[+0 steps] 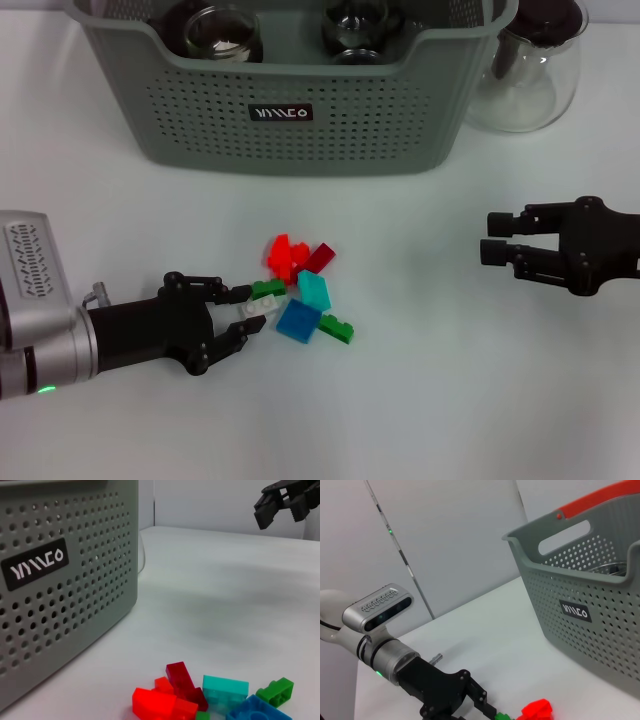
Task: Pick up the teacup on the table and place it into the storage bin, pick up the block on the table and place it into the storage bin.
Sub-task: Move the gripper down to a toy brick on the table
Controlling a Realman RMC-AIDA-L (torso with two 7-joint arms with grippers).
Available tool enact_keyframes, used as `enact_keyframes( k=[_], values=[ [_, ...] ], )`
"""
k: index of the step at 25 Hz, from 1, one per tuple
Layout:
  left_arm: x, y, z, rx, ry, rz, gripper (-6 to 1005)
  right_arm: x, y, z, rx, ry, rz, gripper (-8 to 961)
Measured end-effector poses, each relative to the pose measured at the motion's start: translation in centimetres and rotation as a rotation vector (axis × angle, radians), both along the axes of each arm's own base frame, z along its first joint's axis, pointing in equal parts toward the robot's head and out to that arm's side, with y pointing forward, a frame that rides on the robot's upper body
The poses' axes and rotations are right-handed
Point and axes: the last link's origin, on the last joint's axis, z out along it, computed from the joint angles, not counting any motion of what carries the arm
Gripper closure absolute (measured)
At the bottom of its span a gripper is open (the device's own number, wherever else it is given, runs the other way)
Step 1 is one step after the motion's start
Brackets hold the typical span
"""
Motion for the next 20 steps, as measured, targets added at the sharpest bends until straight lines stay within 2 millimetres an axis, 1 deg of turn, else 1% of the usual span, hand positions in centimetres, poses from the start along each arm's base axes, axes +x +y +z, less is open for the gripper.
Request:
enact_keyframes(
  k=[9, 15, 20],
  values=[
    [0.01, -0.03, -0.46, -0.006, 0.000, 0.011, 650, 0.18, -0.12, 0.00, -0.002, 0.001, -0.006, 529],
    [-0.01, 0.10, -0.37, 0.003, -0.003, 0.019, 649, 0.26, -0.14, 0.05, 0.000, 0.002, -0.009, 528],
    [-0.12, 0.08, -0.19, 0.007, -0.004, 0.024, 715, 0.26, -0.16, 0.02, -0.001, 0.002, -0.010, 528]
  ],
)
